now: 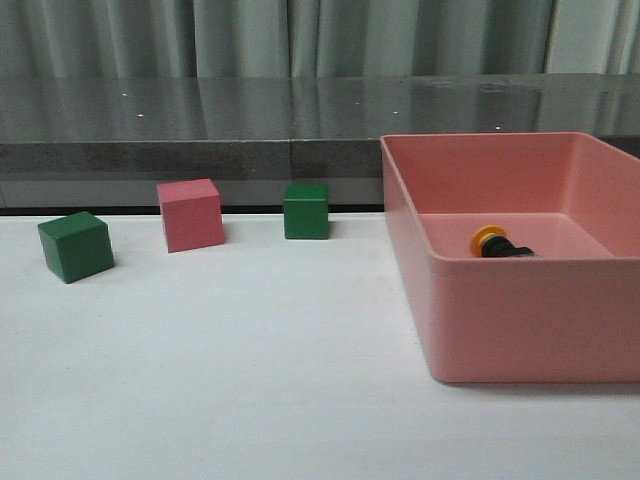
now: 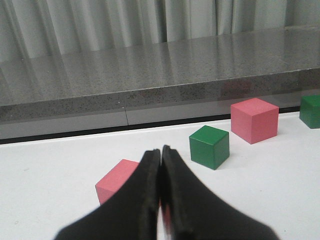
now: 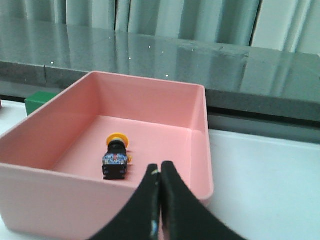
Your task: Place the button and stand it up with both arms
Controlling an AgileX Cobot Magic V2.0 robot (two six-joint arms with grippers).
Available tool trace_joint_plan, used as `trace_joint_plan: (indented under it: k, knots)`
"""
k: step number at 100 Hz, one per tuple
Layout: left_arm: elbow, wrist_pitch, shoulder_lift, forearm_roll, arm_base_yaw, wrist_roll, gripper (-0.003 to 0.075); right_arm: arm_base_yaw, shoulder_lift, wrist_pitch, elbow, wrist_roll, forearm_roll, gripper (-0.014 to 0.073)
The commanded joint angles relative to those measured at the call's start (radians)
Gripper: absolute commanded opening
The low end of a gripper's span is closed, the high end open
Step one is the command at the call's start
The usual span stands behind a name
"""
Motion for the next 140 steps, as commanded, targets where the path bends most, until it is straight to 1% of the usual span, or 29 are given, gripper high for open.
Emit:
trace_joint_plan:
  k: [1,4,7,13,20,25,32,39,50,58,73,78,89,96,103,109,115,117,120,124,125,130,140]
  knots:
    - [0.046,-0.077,-0.031,-0.001,0.001,-0.008,-0.0019,-0.004,0.000,-0.217,-0.020,0.000,-0.010,-0.0113]
    - [0.046,-0.077,-0.031,-0.001,0.001,-0.008,-0.0019,-0.004,0.000,-0.283,-0.021,0.001,-0.010,-0.0113]
    - [0.046,-0.077,-0.031,-0.001,0.001,-0.008,-0.0019,-0.003,0.000,-0.317,-0.028,0.007,-0.006,-0.0113]
    - [0.046,-0.077,-0.031,-0.001,0.001,-0.008,-0.0019,-0.003,0.005,-0.314,-0.072,0.040,-0.005,-0.0113]
    - [0.046,-0.077,-0.031,-0.001,0.001,-0.008,-0.0019,-0.003,0.038,-0.182,-0.169,0.080,-0.005,-0.0113]
    - [0.046,-0.077,-0.031,-0.001,0.001,-0.008,-0.0019,-0.003,0.084,-0.016,-0.258,0.083,-0.005,-0.0113]
    - [0.046,-0.077,-0.031,-0.001,0.001,-0.008,-0.0019,0.000,0.181,0.175,-0.394,0.080,-0.005,-0.0113]
    - [0.046,-0.077,-0.031,-0.001,0.001,-0.008,-0.0020,0.003,0.314,0.295,-0.521,0.080,-0.005,-0.0113]
    - [0.046,-0.077,-0.031,-0.001,0.001,-0.008,-0.0019,0.003,0.515,0.406,-0.709,0.080,0.030,-0.0113]
    - [0.046,-0.077,-0.031,-0.001,0.001,-0.008,-0.0019,0.003,0.663,0.434,-0.819,0.079,0.067,-0.0113]
    - [0.046,-0.077,-0.031,-0.001,0.001,-0.008,-0.0019,0.004,0.930,0.414,-0.969,0.077,0.155,-0.0113]
    - [0.046,-0.077,-0.031,-0.001,0.001,-0.008,-0.0019,0.004,1.015,0.414,-1.012,0.074,0.163,-0.0113]
    - [0.046,-0.077,-0.031,-0.001,0.001,-0.008,-0.0019,0.008,1.189,0.459,-1.112,0.039,0.163,-0.0099]
    - [0.046,-0.077,-0.031,-0.001,0.001,-0.008,-0.0019,0.026,1.303,0.496,-1.174,-0.015,0.163,-0.0043]
    - [0.046,-0.077,-0.031,-0.001,0.001,-0.008,-0.0020,0.050,1.413,0.541,-1.234,-0.097,0.163,0.0076]
    - [0.046,-0.077,-0.031,-0.001,0.001,-0.008,-0.0020,0.066,1.507,0.576,-1.285,-0.142,0.163,0.0227]
    - [0.046,-0.077,-0.031,-0.001,0.001,-0.008,-0.0019,0.076,1.586,0.616,-1.329,-0.149,0.163,0.0386]
    - [0.046,-0.077,-0.031,-0.001,0.001,-0.008,-0.0019,0.080,1.616,0.629,-1.345,-0.149,0.162,0.0418]
    - [0.046,-0.077,-0.031,-0.001,0.001,-0.008,-0.0019,0.081,1.663,0.651,-1.367,-0.149,0.162,0.0491]
    - [0.046,-0.077,-0.031,-0.001,0.001,-0.008,-0.0019,0.081,1.709,0.686,-1.400,-0.149,0.162,0.0552]
    - [0.046,-0.077,-0.031,-0.001,0.001,-0.008,-0.0019,0.081,1.726,0.697,-1.410,-0.149,0.162,0.0579]
    - [0.046,-0.077,-0.031,-0.001,0.001,-0.008,-0.0019,0.080,1.783,0.732,-1.446,-0.148,0.161,0.0610]
    - [0.046,-0.077,-0.031,-0.001,0.001,-0.008,-0.0019,0.077,1.875,0.802,-1.503,-0.147,0.161,0.0599]
